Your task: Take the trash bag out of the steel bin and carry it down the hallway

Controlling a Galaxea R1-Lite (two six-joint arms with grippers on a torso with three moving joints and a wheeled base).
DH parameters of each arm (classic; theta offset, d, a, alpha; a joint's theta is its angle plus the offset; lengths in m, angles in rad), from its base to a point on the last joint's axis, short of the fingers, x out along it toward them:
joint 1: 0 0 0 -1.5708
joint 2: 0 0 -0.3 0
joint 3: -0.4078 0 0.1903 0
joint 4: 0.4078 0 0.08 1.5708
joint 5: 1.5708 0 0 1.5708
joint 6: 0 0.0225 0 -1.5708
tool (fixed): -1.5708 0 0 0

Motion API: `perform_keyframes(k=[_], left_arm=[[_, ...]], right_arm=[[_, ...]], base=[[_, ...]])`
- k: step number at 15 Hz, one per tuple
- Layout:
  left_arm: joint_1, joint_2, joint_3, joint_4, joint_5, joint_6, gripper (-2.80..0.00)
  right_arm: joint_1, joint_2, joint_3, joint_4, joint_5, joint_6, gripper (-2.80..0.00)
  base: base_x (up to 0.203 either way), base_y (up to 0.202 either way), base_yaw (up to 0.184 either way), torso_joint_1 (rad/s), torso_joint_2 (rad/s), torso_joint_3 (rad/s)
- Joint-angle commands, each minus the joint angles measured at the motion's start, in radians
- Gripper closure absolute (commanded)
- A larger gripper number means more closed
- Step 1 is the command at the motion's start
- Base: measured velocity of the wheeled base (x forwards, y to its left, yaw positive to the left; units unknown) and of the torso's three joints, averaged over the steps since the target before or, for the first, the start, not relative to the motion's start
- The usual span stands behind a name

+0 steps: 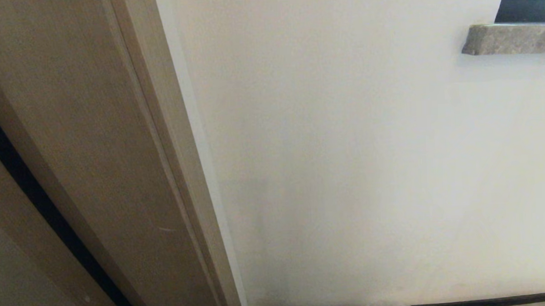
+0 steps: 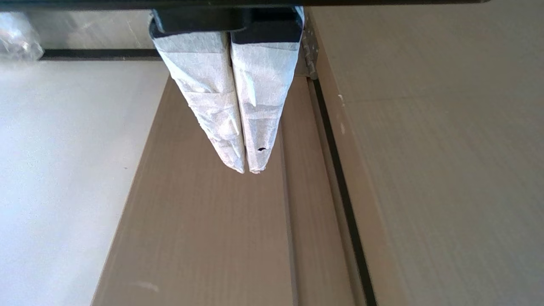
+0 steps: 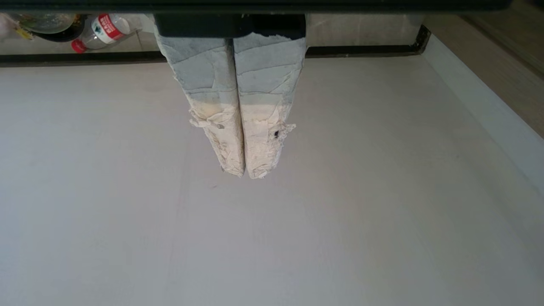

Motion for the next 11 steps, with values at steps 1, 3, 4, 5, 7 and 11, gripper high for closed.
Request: perform_keyframes(k=[1,3,4,5,7,11], left_arm=[[0.000,0.000,0.003,0.000,0.000,0.000,0.00],[0.000,0.000,0.002,0.000,0.000,0.000,0.00],[0.000,0.000,0.002,0.000,0.000,0.000,0.00],[0.000,0.000,0.002,0.000,0.000,0.000,0.00],[0.000,0.000,0.002,0.000,0.000,0.000,0.00],[0.000,0.000,0.002,0.000,0.000,0.000,0.00]], right_arm=[[-0.001,0.000,0.002,-0.002,0.000,0.001,0.00],[0.001,0.001,0.003,0.000,-0.001,0.003,0.00],[-0.001,0.001,0.003,-0.001,0.000,0.000,0.00],[-0.001,0.001,0.003,-0.002,0.000,-0.005,0.00],[0.001,0.001,0.002,0.000,-0.002,-0.005,0.00],[0.001,0.000,0.002,-0.002,-0.001,0.003,0.00]], base=[[0.000,0.000,0.000,0.000,0.00,0.000],[0.000,0.000,0.000,0.000,0.00,0.000],[0.000,0.000,0.000,0.000,0.00,0.000],[0.000,0.000,0.000,0.000,0.00,0.000],[0.000,0.000,0.000,0.000,0.00,0.000],[0.000,0.000,0.000,0.000,0.00,0.000]])
